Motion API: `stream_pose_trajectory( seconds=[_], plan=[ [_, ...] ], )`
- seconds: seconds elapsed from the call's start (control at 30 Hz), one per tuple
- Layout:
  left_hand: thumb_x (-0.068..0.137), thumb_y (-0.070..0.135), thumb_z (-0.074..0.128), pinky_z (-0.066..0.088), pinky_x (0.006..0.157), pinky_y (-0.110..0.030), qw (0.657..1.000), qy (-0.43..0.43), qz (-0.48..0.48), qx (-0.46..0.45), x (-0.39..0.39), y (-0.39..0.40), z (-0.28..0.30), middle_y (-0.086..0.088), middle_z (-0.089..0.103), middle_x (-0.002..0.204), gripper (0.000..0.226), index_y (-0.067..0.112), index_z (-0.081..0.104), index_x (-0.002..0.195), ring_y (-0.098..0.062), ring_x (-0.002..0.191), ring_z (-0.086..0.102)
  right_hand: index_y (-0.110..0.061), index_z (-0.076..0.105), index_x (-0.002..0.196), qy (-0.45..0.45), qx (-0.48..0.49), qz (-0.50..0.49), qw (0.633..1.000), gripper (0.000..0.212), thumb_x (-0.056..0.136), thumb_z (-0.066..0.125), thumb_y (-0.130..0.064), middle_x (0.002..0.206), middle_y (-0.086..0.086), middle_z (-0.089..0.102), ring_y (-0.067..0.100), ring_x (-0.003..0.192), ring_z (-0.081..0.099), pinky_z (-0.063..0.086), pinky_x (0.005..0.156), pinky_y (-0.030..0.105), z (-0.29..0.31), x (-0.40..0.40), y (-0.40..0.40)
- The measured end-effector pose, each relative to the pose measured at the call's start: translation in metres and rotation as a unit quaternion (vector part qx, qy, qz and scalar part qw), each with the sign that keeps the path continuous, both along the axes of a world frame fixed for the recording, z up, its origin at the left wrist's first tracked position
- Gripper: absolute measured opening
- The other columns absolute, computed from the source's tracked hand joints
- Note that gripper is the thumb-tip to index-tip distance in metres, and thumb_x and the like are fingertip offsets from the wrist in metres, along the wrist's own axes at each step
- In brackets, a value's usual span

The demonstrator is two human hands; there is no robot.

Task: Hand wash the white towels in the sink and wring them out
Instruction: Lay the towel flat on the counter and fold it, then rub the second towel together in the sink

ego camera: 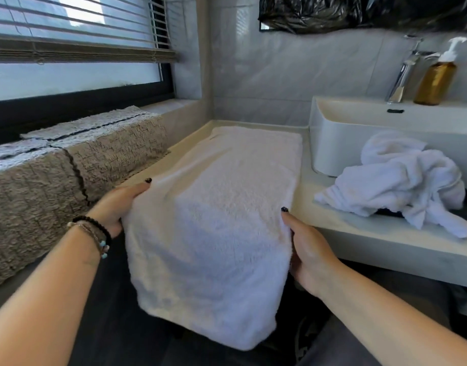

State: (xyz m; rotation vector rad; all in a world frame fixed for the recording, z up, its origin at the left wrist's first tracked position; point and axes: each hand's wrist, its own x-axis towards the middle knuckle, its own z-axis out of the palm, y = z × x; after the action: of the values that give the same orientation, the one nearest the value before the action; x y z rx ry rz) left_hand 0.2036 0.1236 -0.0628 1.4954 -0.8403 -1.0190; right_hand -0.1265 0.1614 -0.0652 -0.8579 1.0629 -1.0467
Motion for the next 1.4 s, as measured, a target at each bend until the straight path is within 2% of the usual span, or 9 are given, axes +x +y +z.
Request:
stream_pose_trajectory(
  seconds=[0.17, 0.3, 0.5, 0.67, 0.83, 0.97, 1.2, 1.3, 1.4],
  plan=[
    [0.1, 0.017, 0.054, 0.056, 0.06, -0.024, 0.995, 0.013, 0.058, -0.086, 0.003, 0.004, 0.011, -0.003, 0.073, 0.073, 0.018, 0.01, 0.066, 0.088, -0.008, 0.059, 0.069, -0.005, 0.074, 0.088, 0.027, -0.139, -0.042, 0.989, 0.013, 0.086, 0.068, -0.015, 0.098, 0.01, 0.074, 0.027, 0.1, 0.068, 0.048, 0.094, 0.039, 0.001, -0.016, 0.006],
    [0.095, 0.031, 0.063, 0.042, 0.069, -0.035, 0.951, -0.277, 0.135, -0.012, 0.012, 0.005, 0.009, -0.015, 0.063, 0.08, 0.028, 0.006, 0.063, 0.082, -0.026, 0.073, 0.06, 0.018, 0.058, 0.085, 0.098, -0.158, -0.064, 0.981, 0.046, 0.088, 0.068, -0.028, 0.085, 0.033, 0.062, 0.035, 0.079, 0.068, 0.059, 0.078, 0.044, -0.003, -0.026, 0.012],
    [0.094, 0.034, 0.062, 0.046, 0.077, -0.042, 0.89, -0.408, 0.19, 0.072, -0.001, 0.012, 0.006, -0.023, 0.062, 0.112, 0.031, 0.009, 0.048, 0.105, -0.041, 0.1, 0.06, -0.006, 0.073, 0.083, 0.28, -0.075, 0.05, 0.956, 0.02, 0.091, 0.064, -0.022, 0.085, 0.017, 0.072, 0.021, 0.077, 0.072, 0.061, 0.068, 0.036, -0.001, -0.046, 0.017],
    [0.091, 0.024, 0.06, 0.048, 0.087, -0.055, 0.786, -0.597, 0.158, 0.037, -0.042, 0.007, 0.03, -0.028, 0.054, 0.121, 0.039, 0.002, 0.049, 0.12, -0.046, 0.111, 0.052, -0.029, 0.072, 0.075, 0.404, -0.253, -0.029, 0.879, 0.018, 0.084, 0.067, -0.014, 0.07, -0.006, 0.073, 0.013, 0.071, 0.07, 0.058, 0.078, 0.042, 0.043, -0.091, 0.005],
    [0.093, 0.028, 0.064, 0.044, 0.081, -0.033, 0.879, -0.456, -0.064, -0.121, -0.165, -0.02, 0.069, 0.001, 0.063, 0.102, 0.018, 0.019, 0.057, 0.106, -0.018, 0.094, 0.058, -0.033, 0.068, 0.08, 0.463, -0.35, -0.231, 0.781, 0.021, 0.082, 0.066, -0.012, 0.077, -0.013, 0.069, 0.014, 0.081, 0.066, 0.051, 0.082, 0.03, 0.106, -0.174, -0.036],
    [0.092, 0.037, 0.064, 0.045, 0.082, -0.021, 0.854, -0.415, -0.254, -0.186, -0.266, -0.051, 0.088, 0.009, 0.065, 0.103, 0.018, 0.026, 0.059, 0.105, -0.009, 0.097, 0.061, -0.021, 0.062, 0.105, 0.575, -0.276, -0.192, 0.746, 0.03, 0.078, 0.074, -0.02, 0.106, 0.001, 0.062, 0.022, 0.1, 0.06, 0.045, 0.086, 0.03, 0.111, -0.223, -0.07],
    [0.076, 0.05, 0.078, 0.043, 0.094, -0.025, 0.849, -0.356, -0.375, -0.104, -0.368, -0.099, 0.081, 0.009, 0.047, 0.131, 0.087, 0.023, 0.032, 0.145, -0.014, 0.122, 0.051, -0.027, 0.052, 0.113, 0.53, -0.238, -0.047, 0.813, 0.056, 0.067, 0.084, -0.036, 0.109, -0.015, 0.059, 0.009, 0.1, 0.058, 0.047, 0.081, 0.028, 0.086, -0.249, -0.093],
    [0.084, 0.042, 0.073, 0.045, 0.071, -0.023, 0.862, -0.347, -0.349, -0.12, -0.374, -0.106, 0.071, 0.01, 0.061, 0.094, 0.04, 0.024, 0.052, 0.112, -0.01, 0.085, 0.058, -0.027, 0.06, 0.113, 0.512, -0.263, -0.058, 0.816, 0.042, 0.076, 0.079, -0.023, 0.106, -0.011, 0.066, 0.008, 0.096, 0.062, 0.049, 0.079, 0.024, 0.087, -0.261, -0.101],
    [0.094, 0.029, 0.064, 0.046, 0.06, -0.027, 0.91, -0.207, -0.302, -0.194, -0.37, -0.106, 0.084, -0.006, 0.069, 0.069, 0.011, 0.018, 0.063, 0.094, -0.011, 0.061, 0.058, -0.026, 0.065, 0.098, 0.417, -0.302, -0.084, 0.853, 0.026, 0.08, 0.075, -0.011, 0.095, -0.012, 0.069, 0.005, 0.086, 0.064, 0.049, 0.072, 0.02, 0.11, -0.266, -0.103]
  ],
)
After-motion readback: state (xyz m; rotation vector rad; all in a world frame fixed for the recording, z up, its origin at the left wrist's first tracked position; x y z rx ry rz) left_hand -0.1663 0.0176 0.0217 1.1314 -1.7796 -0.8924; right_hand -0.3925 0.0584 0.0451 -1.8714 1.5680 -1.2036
